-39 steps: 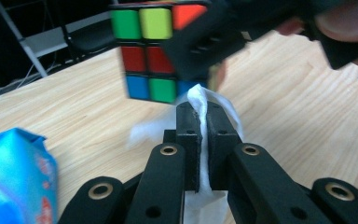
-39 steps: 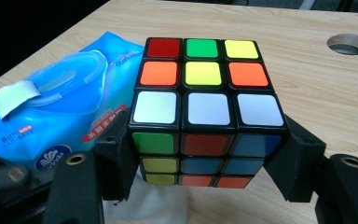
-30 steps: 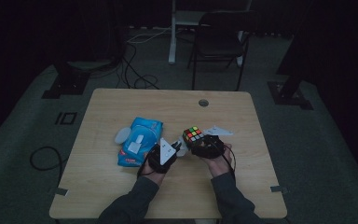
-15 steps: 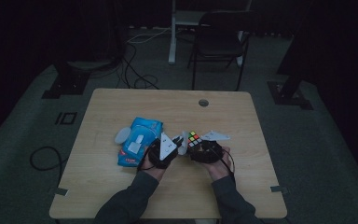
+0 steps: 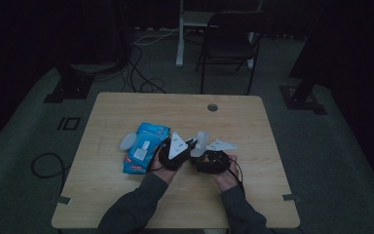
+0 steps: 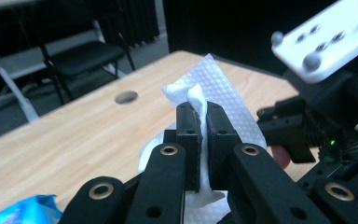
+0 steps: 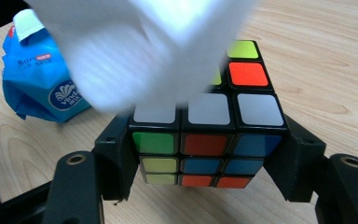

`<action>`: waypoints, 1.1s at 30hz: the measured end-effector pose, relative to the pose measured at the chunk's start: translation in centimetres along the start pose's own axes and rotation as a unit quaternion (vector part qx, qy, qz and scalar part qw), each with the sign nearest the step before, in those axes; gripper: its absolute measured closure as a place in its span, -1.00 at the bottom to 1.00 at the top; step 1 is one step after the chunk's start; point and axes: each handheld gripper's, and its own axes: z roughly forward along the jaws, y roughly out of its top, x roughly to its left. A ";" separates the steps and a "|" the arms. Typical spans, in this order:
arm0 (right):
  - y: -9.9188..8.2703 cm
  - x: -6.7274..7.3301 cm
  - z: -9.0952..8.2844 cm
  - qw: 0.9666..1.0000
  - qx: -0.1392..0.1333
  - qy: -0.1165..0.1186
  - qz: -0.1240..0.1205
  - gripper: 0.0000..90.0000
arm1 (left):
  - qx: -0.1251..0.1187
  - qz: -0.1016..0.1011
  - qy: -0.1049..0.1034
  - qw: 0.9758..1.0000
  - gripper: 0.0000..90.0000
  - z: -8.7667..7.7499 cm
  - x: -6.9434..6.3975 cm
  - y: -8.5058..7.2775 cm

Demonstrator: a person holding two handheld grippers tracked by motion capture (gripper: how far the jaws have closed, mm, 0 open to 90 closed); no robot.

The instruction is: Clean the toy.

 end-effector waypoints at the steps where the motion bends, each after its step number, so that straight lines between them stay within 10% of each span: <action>1: 0.0 0.0 0.0 1.000 -0.002 0.002 -0.003 -0.23 | 0.011 0.003 -0.008 1.000 0.93 0.3 0.0 -0.1; 20: 0.0 0.2 0.1 1.000 0.000 0.011 -0.024 -0.23 | 0.080 0.018 -0.109 0.991 0.92 1.8 0.0 -0.5; 33: -0.1 0.6 0.2 0.999 -0.002 0.017 -0.038 -0.23 | 0.086 0.033 -0.118 0.989 0.93 1.8 -0.4 -0.6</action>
